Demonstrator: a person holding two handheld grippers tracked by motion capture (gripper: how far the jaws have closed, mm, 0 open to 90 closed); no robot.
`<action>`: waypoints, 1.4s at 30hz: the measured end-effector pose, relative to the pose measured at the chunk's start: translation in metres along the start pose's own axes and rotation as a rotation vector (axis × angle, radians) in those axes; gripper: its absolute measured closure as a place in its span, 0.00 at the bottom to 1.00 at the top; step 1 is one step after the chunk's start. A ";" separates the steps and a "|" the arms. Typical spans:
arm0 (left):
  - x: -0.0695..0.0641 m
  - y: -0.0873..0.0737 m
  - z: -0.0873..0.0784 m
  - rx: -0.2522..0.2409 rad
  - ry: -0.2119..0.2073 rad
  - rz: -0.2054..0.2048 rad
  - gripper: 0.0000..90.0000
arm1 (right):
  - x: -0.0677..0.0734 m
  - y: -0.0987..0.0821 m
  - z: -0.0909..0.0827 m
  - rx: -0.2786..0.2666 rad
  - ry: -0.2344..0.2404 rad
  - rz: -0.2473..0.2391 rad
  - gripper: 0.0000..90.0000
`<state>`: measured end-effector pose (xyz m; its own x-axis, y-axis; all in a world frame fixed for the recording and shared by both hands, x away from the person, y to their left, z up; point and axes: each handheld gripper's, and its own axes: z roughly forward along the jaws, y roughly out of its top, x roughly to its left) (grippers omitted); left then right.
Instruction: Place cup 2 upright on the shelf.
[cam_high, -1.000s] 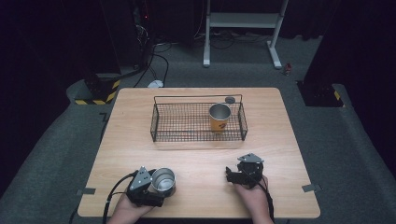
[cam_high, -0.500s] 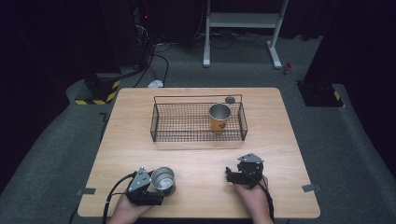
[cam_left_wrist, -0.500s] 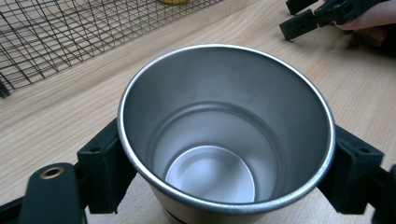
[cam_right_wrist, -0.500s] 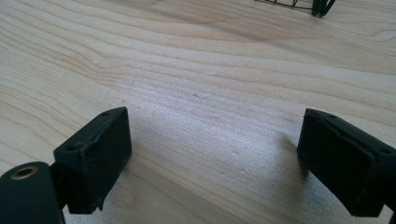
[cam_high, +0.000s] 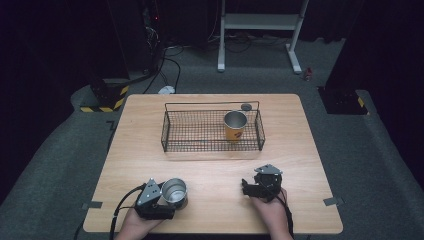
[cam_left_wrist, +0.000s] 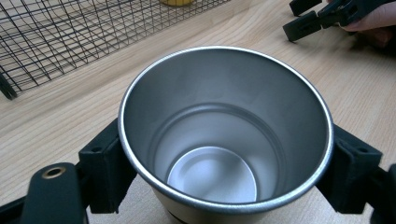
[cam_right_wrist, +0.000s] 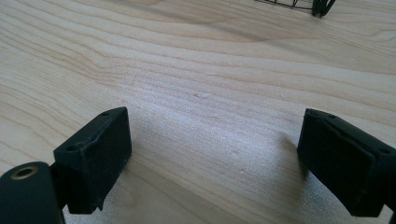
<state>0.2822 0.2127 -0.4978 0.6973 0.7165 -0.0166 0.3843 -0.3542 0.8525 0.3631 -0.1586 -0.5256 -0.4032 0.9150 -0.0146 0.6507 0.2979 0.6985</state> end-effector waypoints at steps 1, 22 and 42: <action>-0.001 0.000 0.000 0.000 -0.004 -0.008 0.21 | 0.000 0.000 0.000 0.000 0.000 0.000 0.11; 0.004 0.002 -0.006 -0.041 0.028 -0.024 0.21 | 0.000 0.000 0.000 0.000 -0.001 -0.001 0.11; 0.015 0.003 -0.012 -0.083 0.063 -0.033 0.21 | 0.000 0.000 0.000 0.000 -0.001 -0.001 0.11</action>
<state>0.2861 0.2296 -0.4895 0.6449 0.7641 -0.0153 0.3534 -0.2804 0.8925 0.3630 -0.1585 -0.5255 -0.4030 0.9151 -0.0160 0.6502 0.2986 0.6986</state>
